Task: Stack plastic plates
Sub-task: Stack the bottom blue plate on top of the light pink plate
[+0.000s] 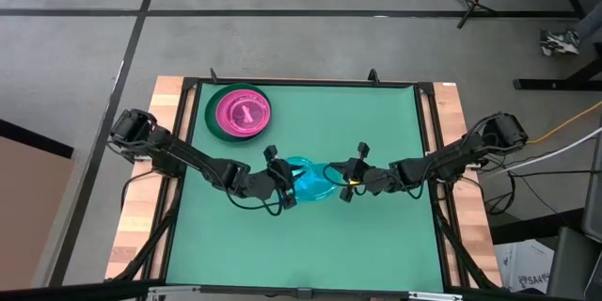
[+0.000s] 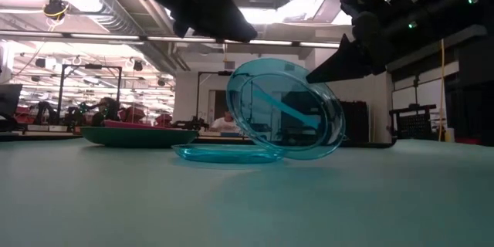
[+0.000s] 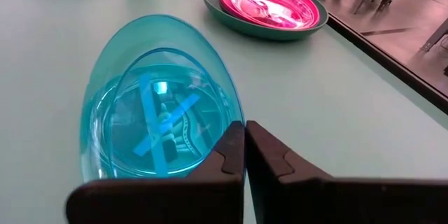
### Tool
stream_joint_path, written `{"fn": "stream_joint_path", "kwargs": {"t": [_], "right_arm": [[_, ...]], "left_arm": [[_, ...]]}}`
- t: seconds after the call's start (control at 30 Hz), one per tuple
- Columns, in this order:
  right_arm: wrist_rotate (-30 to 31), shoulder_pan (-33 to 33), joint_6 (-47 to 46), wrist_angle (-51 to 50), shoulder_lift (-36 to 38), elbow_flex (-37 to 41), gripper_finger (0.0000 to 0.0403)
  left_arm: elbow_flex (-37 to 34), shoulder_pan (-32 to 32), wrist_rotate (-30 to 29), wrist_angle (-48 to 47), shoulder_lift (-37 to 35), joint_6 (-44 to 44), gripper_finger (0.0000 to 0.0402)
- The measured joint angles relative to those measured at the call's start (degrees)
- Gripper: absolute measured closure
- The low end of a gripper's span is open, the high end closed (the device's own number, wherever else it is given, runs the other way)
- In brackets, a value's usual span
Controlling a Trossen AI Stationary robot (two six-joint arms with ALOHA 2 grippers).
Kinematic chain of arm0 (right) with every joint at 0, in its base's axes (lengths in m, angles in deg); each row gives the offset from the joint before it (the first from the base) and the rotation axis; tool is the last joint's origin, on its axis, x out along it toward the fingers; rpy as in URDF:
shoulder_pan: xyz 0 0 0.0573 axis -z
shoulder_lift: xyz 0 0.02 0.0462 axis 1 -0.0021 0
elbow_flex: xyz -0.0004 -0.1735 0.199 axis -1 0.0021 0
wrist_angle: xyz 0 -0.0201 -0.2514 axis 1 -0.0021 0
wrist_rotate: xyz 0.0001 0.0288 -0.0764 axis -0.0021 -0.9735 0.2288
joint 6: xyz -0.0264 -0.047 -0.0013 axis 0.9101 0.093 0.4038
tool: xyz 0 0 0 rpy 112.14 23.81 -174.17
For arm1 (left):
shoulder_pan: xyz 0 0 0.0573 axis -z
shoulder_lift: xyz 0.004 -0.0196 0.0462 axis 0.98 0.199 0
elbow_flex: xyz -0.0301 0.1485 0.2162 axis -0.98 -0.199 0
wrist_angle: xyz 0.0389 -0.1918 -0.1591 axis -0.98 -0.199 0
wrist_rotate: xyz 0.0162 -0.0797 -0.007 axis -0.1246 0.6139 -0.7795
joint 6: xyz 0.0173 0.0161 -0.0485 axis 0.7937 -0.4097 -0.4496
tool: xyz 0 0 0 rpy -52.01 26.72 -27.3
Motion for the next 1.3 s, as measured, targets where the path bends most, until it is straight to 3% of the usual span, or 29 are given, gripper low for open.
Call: {"fn": "stream_joint_path", "kwargs": {"t": [0.27, 0.57, 1.07, 1.3], "right_arm": [[0.0, 0.0, 0.0, 0.1, 0.0, 0.0, 0.0403], [0.0, 0.0, 1.1, 2.5, 0.0, 0.0, 0.0403], [0.0, 0.0, 1.2, 3.3, 0.0, 0.0, 0.0403], [0.0, 0.0, 1.2, 3.9, 0.0, 0.0, 0.0403]], "left_arm": [[0.0, 0.0, 0.1, -1.2, 0.0, -0.7, 0.0331], [0.0, 0.0, 0.9, -5.6, 0.0, -8.9, 0.0331], [0.0, 0.0, 2.2, -6.5, 0.0, -9.4, 0.0331], [0.0, -0.1, 2.2, -10.0, 0.0, -14.3, 0.0331]]}}
